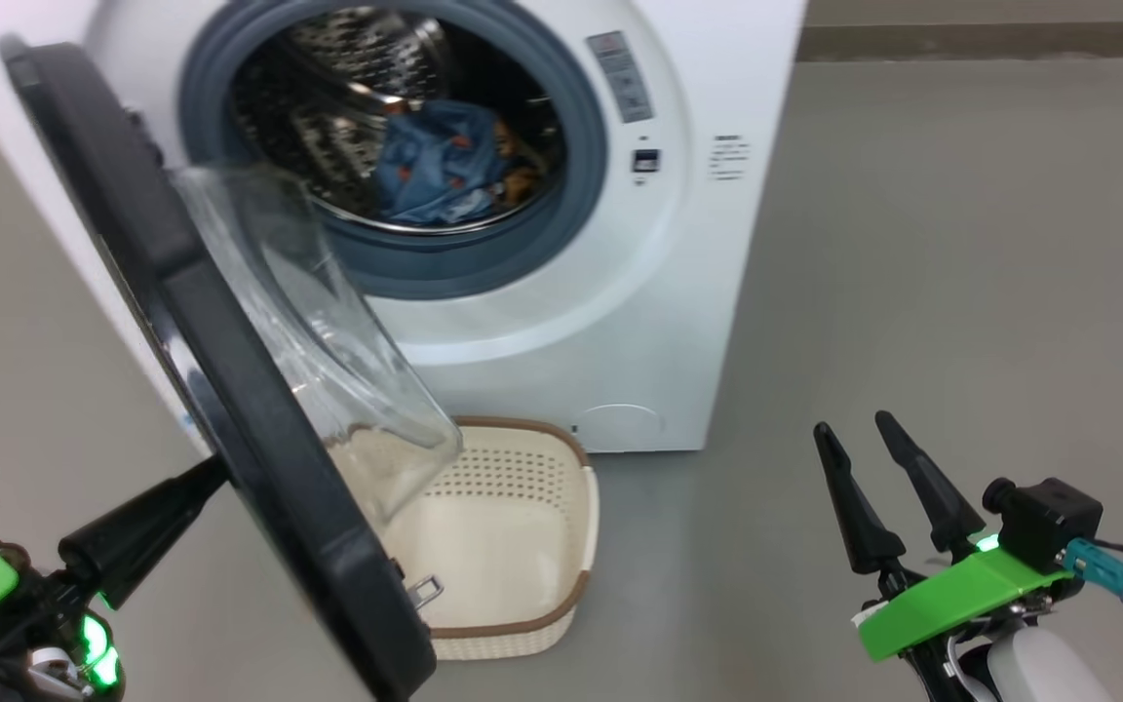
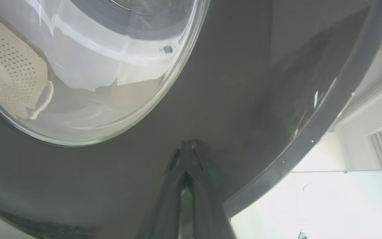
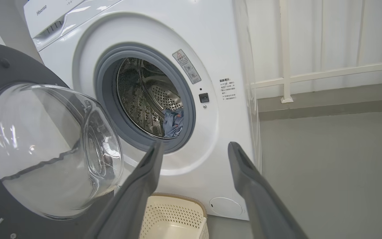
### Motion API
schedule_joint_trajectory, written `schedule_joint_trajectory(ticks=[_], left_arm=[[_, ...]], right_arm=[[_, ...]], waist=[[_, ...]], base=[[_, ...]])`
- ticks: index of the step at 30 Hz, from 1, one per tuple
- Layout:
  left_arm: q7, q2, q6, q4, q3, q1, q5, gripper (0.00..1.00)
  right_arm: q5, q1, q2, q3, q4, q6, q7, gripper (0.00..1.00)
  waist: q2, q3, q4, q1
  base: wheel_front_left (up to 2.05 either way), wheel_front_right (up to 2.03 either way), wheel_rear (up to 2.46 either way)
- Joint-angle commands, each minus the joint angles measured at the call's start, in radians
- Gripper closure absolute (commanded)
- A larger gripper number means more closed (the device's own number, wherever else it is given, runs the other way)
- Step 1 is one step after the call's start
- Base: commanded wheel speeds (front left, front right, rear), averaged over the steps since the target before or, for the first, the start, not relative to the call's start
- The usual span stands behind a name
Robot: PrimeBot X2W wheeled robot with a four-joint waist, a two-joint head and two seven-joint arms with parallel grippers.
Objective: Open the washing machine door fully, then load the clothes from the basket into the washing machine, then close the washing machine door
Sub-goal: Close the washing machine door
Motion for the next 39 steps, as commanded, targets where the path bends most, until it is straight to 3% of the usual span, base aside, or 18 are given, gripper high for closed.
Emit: schedule_joint_trajectory(ticks=[1,8,15,26,30,31,32,33,39], left_arm=[[-0.004,0.011,0.003,-0.040,0.031,-0.028,0.005,1.00],[-0.042,-0.022,0.005,-0.034,0.020,-0.056,0.021,1.00],[-0.059,-0.039,-0.009,-0.009,0.008,-0.083,0.030,1.00],[-0.067,-0.031,-0.019,0.005,0.005,-0.102,0.050,1.00],[-0.077,-0.008,-0.041,0.004,0.010,-0.107,0.079,1.00],[-0.082,0.000,-0.051,0.005,0.011,-0.108,0.091,0.75],[-0.087,0.006,-0.059,0.007,0.013,-0.108,0.100,0.31],[-0.091,0.012,-0.066,0.008,0.015,-0.106,0.108,0.00],[-0.160,0.048,-0.152,0.007,0.025,-0.080,0.209,0.00]], right_arm=[[-0.002,0.007,0.000,0.020,-0.027,0.002,-0.005,0.00],[0.003,0.005,-0.004,0.030,-0.025,0.002,-0.005,0.00],[0.004,0.001,-0.008,0.030,-0.025,0.002,-0.005,0.00],[-0.002,0.006,-0.001,0.015,-0.025,0.002,-0.005,0.00],[-0.002,0.010,-0.005,0.012,-0.025,0.002,-0.005,0.00],[-0.002,0.011,-0.005,0.011,-0.025,0.002,-0.005,0.00],[-0.003,0.010,-0.006,0.010,-0.024,0.002,-0.005,0.00],[-0.003,0.009,-0.006,0.009,-0.024,0.002,-0.005,0.00],[-0.004,0.008,-0.009,0.003,-0.028,0.002,-0.005,0.00]], waist=[[0.0000,-0.003,-0.058,0.0000],[0.0000,-0.003,-0.120,0.0000],[0.0000,-0.001,-0.135,0.0000],[0.0000,0.001,-0.095,0.0000],[0.0000,0.005,-0.070,0.0000],[0.0000,0.005,-0.066,0.0000],[0.0000,0.005,-0.063,0.0000],[0.0000,0.005,-0.060,0.0000],[0.0000,0.005,-0.045,0.0000]], base=[[0.00,0.00,0.00],[0.00,0.00,0.00],[0.00,0.00,0.00],[0.00,0.00,0.00],[0.00,0.00,0.00],[0.00,0.00,0.00],[0.00,0.00,0.00],[0.00,0.00,0.00],[0.00,0.00,0.00]])
